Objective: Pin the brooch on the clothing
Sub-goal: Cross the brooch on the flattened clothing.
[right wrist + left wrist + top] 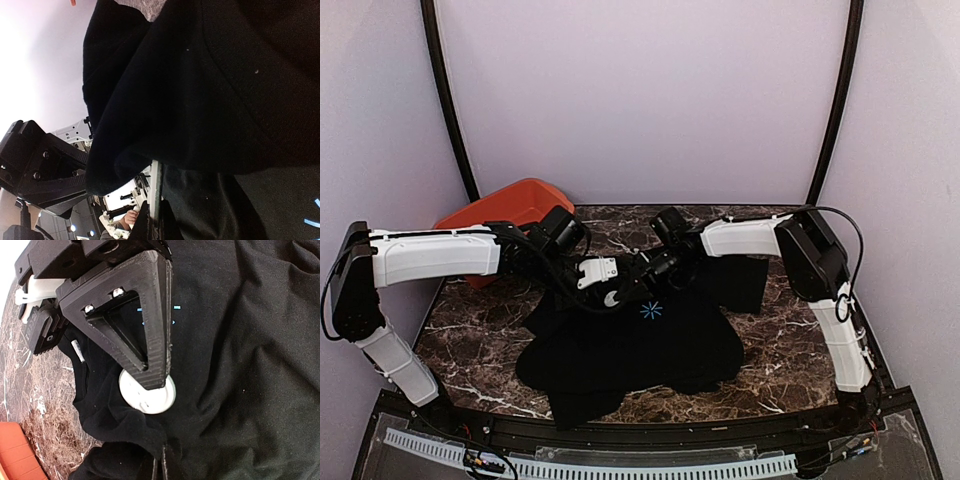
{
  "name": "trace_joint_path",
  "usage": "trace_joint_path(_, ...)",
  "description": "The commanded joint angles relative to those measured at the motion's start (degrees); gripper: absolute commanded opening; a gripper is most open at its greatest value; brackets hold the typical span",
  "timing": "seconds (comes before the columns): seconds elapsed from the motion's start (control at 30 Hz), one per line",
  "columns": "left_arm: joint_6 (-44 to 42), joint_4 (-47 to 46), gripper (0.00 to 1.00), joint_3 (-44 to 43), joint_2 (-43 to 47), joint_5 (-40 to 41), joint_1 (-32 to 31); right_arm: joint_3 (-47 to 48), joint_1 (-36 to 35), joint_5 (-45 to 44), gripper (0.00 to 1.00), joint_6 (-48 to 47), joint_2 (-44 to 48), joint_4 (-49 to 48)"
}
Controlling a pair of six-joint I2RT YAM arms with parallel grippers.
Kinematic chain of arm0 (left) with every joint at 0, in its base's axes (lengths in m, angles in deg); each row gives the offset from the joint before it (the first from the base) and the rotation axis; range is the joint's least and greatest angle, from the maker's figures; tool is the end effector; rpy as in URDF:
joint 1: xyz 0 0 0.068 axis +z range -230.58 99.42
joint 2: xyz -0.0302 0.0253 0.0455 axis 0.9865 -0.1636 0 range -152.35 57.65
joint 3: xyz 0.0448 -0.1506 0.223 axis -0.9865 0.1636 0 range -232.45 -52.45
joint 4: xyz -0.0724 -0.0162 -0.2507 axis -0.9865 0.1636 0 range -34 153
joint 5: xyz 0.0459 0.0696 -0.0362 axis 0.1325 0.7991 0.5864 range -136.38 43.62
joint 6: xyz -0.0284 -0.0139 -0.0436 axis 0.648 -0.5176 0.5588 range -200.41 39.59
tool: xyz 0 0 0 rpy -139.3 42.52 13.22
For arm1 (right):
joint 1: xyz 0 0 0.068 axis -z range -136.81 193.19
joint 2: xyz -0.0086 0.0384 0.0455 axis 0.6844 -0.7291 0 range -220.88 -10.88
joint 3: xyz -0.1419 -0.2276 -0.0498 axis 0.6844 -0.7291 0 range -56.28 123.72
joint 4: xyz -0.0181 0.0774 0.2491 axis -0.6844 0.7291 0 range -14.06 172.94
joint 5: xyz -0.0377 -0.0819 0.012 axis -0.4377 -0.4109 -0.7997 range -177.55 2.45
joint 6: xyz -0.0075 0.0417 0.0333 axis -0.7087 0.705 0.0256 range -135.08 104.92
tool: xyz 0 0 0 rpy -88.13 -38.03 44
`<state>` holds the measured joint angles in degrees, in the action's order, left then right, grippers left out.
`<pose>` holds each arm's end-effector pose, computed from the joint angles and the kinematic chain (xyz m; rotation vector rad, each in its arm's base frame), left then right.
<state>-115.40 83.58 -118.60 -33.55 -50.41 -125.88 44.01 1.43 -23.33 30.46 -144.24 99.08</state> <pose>0.2369 -0.2430 0.2411 1.6300 1.8869 -0.1632 0.3436 0.3497 0.1477 0.3621 -2.3123 -1.5259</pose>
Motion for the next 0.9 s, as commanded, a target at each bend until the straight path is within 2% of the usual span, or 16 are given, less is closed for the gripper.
trace_joint_path(0.0, -0.6, 1.6, 0.03, 1.0, -0.2, -1.0, -0.6, 2.0, -0.8, -1.3, 0.0, -3.4, -1.2, 2.6)
trace_joint_path(0.13, -0.6, 1.8, 0.04, 0.9, -0.2, -1.0, -0.6, 2.2, -0.9, -1.2, 0.0, -4.1, -1.1, 2.7)
trace_joint_path(0.23, -0.6, 2.0, 0.13, 0.8, -0.2, -0.7, -0.6, 2.5, -0.8, -1.2, 0.0, -4.8, -1.1, 3.1)
trace_joint_path(0.43, -0.5, 2.0, 0.21, 0.7, 0.1, 0.3, -0.6, 3.5, -0.8, -0.9, 0.0, -6.4, -1.1, 3.9)
trace_joint_path(0.6, -0.3, 2.1, 0.13, 0.6, -0.2, 1.3, -0.6, 3.8, -0.8, -0.4, 0.0, -6.7, -1.0, 4.0)
trace_joint_path(0.73, 0.0, 2.2, 0.02, 0.5, -0.6, 2.6, -0.6, 3.5, -1.1, 0.0, 0.0, -7.3, -0.3, 3.9)
trace_joint_path(0.87, 0.3, 2.4, 0.01, 0.3, -1.1, 4.8, -0.6, 3.2, -1.8, 0.0, 0.0, -9.1, 0.6, 4.8)
